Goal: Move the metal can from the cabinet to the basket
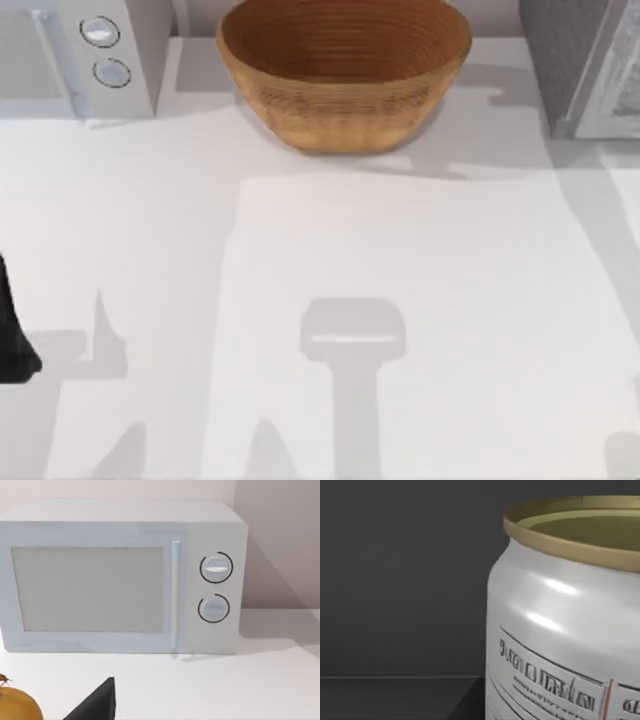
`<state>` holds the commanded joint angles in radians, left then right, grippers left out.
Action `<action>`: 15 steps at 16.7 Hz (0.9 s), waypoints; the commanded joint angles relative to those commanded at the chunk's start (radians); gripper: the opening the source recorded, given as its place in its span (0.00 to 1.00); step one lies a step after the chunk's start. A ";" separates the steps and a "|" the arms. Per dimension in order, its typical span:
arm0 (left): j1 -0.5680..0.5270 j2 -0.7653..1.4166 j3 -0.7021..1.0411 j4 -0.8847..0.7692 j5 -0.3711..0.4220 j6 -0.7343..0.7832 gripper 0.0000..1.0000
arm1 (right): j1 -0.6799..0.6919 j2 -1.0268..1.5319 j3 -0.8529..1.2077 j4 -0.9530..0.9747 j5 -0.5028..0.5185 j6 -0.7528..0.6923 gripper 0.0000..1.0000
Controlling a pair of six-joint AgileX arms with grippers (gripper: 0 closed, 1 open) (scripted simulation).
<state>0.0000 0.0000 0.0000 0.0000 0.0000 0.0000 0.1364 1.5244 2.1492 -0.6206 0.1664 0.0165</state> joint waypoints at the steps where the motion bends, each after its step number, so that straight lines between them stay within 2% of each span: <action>1: 0.000 0.000 0.000 0.000 0.000 0.000 1.00 | 0.007 -0.038 -0.012 -0.026 0.007 0.000 0.00; 5: 0.000 0.000 0.000 0.000 0.000 0.000 1.00 | 0.025 -0.137 -0.043 -0.092 0.024 0.000 0.00; 10: 0.000 0.000 0.000 0.000 0.000 0.000 1.00 | 0.022 -0.138 -0.048 -0.093 0.023 0.002 0.00; 15: 0.000 0.000 0.000 0.000 0.000 0.000 1.00 | 0.006 -0.291 -0.203 0.007 -0.011 -0.017 0.00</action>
<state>0.0000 0.0000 0.0000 0.0000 0.0000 0.0000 0.1420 1.2339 1.9463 -0.6135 0.1556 -0.0010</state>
